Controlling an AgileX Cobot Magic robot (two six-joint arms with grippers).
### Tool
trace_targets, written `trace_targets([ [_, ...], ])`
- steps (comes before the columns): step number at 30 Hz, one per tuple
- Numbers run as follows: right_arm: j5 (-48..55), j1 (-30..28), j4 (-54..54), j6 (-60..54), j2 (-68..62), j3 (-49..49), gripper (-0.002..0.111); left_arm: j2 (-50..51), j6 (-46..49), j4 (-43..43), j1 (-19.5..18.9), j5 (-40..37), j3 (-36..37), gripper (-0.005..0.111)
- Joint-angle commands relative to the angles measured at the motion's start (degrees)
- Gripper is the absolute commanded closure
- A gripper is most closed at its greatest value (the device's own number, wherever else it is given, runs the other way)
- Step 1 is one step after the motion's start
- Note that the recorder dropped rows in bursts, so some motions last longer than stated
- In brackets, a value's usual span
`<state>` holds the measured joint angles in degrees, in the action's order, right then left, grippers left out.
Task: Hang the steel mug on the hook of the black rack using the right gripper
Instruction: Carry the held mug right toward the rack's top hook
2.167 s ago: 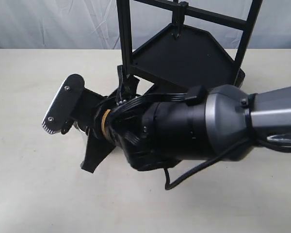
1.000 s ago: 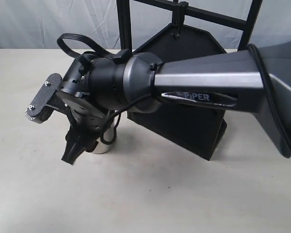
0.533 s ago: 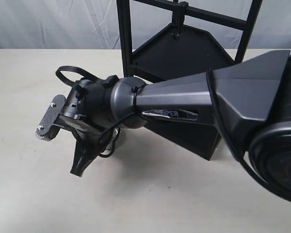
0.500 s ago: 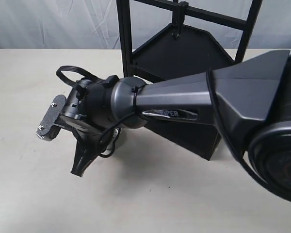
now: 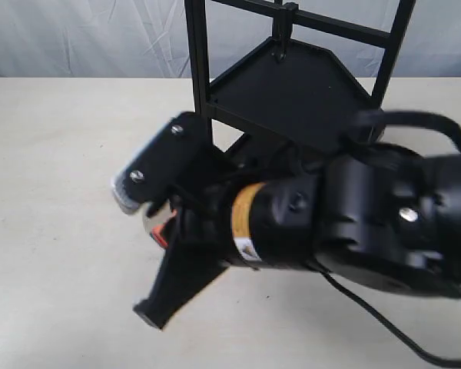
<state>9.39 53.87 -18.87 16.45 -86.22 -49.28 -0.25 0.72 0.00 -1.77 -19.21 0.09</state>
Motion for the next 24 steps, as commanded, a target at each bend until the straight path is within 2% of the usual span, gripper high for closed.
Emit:
trace_targets([
  [1,-14.07,0.04,0.5,0.3,8.06,12.03,0.108,0.25,-0.31,0.0,0.28,0.43,-0.09,0.107],
  [5,-22.31,-1.45,6.51,-2.19,11.18,17.3,0.108,0.25,-0.31,0.0,0.28,0.43,-0.09,0.107],
  [10,-33.8,-4.12,33.91,-25.85,11.93,22.12,0.108,0.25,-0.31,0.0,0.28,0.43,-0.09,0.107],
  [12,-38.16,-4.12,40.54,-34.31,11.93,22.7,0.109,0.25,-0.31,0.0,0.28,0.43,-0.09,0.107],
  [24,-49.5,-4.12,31.08,-35.32,14.46,22.76,0.109,0.25,-0.31,0.0,0.28,0.43,-0.09,0.107],
])
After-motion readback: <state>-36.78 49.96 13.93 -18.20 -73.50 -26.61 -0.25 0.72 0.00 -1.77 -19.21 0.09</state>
